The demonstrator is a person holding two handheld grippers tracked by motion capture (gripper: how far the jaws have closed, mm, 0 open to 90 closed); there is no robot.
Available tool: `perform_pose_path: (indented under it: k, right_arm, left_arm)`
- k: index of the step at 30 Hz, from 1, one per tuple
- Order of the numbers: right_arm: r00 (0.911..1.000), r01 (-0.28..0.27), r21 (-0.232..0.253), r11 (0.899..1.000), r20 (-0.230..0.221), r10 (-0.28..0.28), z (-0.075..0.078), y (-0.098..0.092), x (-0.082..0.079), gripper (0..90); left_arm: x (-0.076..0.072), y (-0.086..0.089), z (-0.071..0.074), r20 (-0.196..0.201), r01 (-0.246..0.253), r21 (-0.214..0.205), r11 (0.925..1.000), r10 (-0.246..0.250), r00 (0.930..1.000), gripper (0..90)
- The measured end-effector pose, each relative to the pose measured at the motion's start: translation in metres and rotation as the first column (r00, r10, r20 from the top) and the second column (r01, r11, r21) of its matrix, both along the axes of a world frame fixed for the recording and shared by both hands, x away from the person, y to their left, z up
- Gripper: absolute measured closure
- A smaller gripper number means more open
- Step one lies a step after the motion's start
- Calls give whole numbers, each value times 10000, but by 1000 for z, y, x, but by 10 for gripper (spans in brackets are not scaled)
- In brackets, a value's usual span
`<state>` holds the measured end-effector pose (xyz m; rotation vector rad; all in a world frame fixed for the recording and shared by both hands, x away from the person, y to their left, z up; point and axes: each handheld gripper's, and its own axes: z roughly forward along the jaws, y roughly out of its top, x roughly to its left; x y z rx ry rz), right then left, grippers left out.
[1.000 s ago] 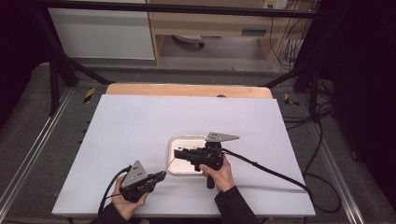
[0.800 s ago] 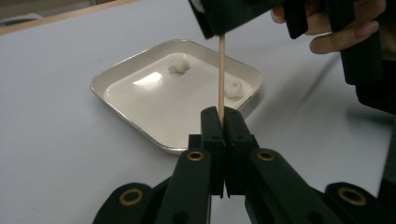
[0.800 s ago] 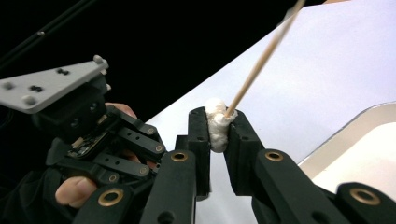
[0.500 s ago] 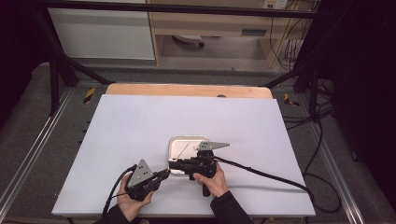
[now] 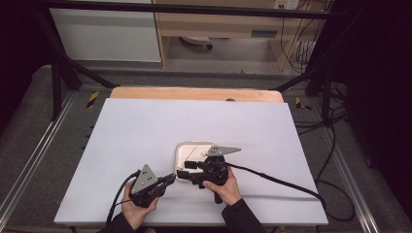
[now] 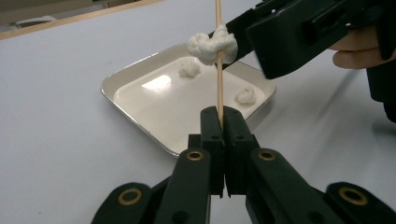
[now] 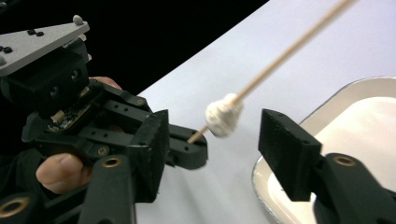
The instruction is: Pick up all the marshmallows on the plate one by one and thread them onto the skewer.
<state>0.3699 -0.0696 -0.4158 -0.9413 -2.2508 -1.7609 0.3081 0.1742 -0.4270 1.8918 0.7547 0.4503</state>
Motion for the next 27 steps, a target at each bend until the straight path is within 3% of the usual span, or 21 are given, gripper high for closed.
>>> perform_pose_path:
  k: [6,12,16,19,21,23,27]
  right_arm:
    - [9996,140,-572,9983,255,-125,6,-6,1,304]
    - [9945,789,-1196,9897,781,-699,13,-21,4,218]
    - [9881,1284,-2044,9704,1094,-1076,10,-35,9,216]
    - [9876,1437,-2542,9564,985,-1222,0,-44,13,260]
    - [9879,1440,-2650,9534,941,-1231,-4,-45,14,276]
    - [9882,1415,-3194,9370,1011,-1148,-10,-45,15,295]
    - [9886,1337,-3848,9133,1158,-960,-18,-43,16,368]
  left_arm:
    - [0,6,2,70,-112,-81,9999,113,9999,883]
    - [0,10,2,127,-133,-18,9999,133,9998,883]
    - [0,12,2,96,-183,-52,9998,183,9998,883]
    - [0,14,2,81,-232,-54,9997,232,9997,883]
    - [0,15,1,75,-253,-49,9997,253,9997,883]
    - [0,15,1,84,-264,-58,9996,265,9996,883]
    - [0,16,1,59,-261,-60,9996,261,9996,883]
